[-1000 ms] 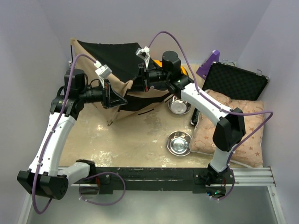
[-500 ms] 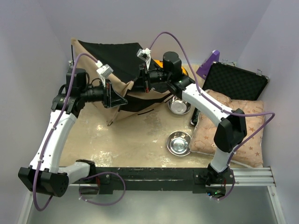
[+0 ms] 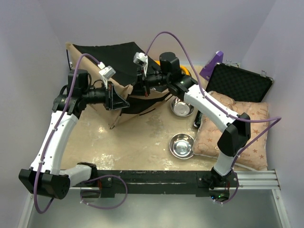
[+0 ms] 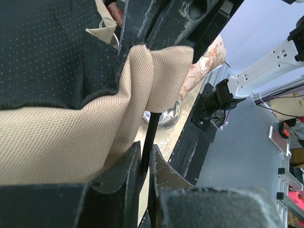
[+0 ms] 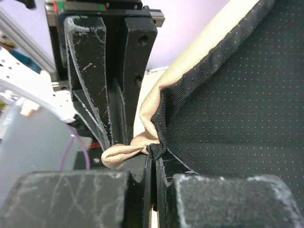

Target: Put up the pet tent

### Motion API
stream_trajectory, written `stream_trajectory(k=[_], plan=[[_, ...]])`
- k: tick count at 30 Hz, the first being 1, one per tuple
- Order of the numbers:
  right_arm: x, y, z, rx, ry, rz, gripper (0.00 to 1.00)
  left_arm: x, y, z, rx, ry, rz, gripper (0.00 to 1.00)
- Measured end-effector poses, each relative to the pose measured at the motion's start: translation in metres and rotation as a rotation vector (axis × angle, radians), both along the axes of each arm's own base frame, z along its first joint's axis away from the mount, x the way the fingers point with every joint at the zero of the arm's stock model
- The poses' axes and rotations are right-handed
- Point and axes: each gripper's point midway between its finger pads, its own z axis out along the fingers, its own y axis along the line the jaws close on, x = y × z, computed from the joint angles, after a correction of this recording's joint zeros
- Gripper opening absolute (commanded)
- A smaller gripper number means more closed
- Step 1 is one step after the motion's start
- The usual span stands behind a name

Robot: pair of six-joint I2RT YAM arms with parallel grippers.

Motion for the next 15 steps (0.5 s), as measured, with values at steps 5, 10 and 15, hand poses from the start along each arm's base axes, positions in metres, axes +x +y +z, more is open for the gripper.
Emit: stream_trajectory(k=[5,10,15], plan=[[-0.002,0.004,-0.007,-0.030,-0.077,-0.006,0.00,0.000,0.000,0.002,-0.005,-0.002,0.001,0.00],[-0.005,0.005,-0.010,-0.050,-0.137,-0.012,0.00,-0.001,-0.002,0.008,-0.026,-0.007,-0.007,0.00],[-0.009,0.001,-0.009,-0.054,-0.163,-0.017,0.00,-0.003,-0.003,0.014,-0.035,-0.037,-0.013,0.40]])
